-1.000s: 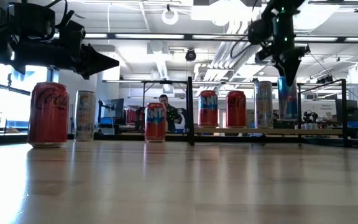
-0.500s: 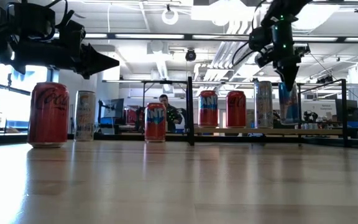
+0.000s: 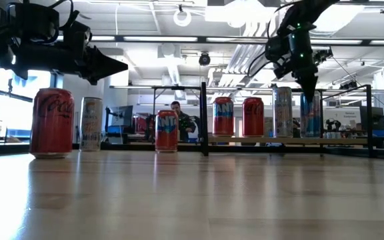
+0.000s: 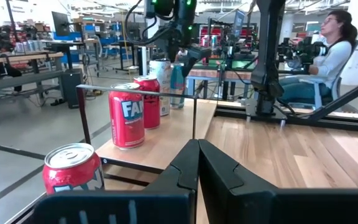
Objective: Place canned beverage on shelf
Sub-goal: Put the right blue soda can on the shelf
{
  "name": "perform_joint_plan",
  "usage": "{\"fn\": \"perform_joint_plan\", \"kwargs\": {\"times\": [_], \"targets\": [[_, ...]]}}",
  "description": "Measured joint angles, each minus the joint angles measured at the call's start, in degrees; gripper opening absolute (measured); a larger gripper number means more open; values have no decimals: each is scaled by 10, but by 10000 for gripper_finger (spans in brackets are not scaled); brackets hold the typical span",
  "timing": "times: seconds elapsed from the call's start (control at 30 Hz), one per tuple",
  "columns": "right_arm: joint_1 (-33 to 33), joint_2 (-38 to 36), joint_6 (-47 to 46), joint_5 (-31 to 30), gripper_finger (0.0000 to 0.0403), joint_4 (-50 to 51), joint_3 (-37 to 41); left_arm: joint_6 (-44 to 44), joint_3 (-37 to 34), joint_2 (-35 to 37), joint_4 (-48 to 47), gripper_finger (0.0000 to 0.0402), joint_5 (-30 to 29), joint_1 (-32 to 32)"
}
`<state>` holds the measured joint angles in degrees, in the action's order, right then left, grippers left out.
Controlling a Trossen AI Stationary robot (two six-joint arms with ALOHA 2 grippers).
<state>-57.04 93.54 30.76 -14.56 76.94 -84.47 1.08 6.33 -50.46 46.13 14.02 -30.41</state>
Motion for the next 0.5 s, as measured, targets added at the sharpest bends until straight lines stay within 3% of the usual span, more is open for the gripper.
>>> {"fn": "perform_joint_plan", "kwargs": {"times": [0.5], "targets": [[2,-2,-40,-42,298,50,-32,2,0,0,0,0,0,0]]}}
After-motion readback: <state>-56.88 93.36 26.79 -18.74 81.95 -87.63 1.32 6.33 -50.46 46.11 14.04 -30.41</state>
